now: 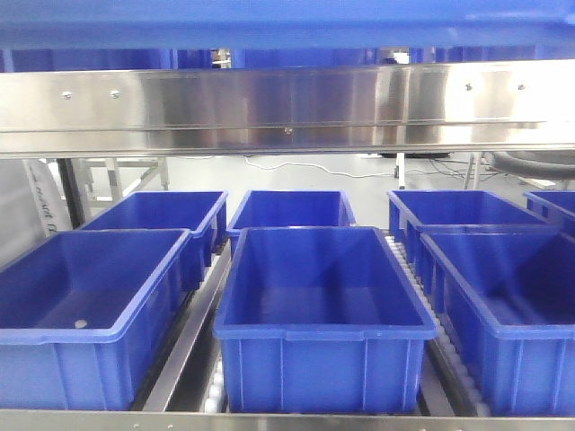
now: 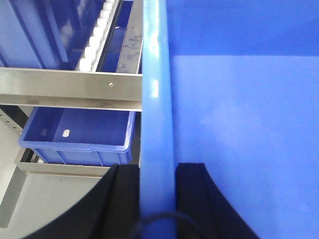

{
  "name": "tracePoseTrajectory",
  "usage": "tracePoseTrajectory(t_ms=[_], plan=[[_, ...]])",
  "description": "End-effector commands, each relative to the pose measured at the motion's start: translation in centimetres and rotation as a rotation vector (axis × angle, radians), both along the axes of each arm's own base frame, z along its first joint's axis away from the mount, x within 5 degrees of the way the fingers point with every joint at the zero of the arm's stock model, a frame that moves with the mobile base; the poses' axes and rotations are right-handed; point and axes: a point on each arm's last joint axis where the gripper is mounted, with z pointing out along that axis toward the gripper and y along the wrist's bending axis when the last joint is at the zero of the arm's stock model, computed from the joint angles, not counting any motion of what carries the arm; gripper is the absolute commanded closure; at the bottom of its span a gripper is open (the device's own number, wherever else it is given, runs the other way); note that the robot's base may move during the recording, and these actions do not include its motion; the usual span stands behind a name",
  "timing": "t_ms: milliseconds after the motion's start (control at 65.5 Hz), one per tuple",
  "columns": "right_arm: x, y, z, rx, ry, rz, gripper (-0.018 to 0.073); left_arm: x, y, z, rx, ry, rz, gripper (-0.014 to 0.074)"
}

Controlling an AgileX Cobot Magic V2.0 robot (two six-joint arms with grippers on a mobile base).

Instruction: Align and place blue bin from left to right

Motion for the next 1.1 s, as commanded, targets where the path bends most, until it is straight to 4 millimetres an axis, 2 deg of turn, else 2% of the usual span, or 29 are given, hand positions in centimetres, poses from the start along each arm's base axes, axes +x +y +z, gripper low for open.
tracePoseTrajectory(t_ms=[0,1085], plan=[[-0.14,0.86,1.40,0.096,-0.112,0.088,0.0629,-0.18,-0.91,0.84,-0.060,-0.072,-0.077,0.0707],[-0.14,0.86,1.40,0.096,-0.112,0.088,0.0629,-0.18,-0.91,0.84,-0.060,-0.072,-0.077,0.0707]])
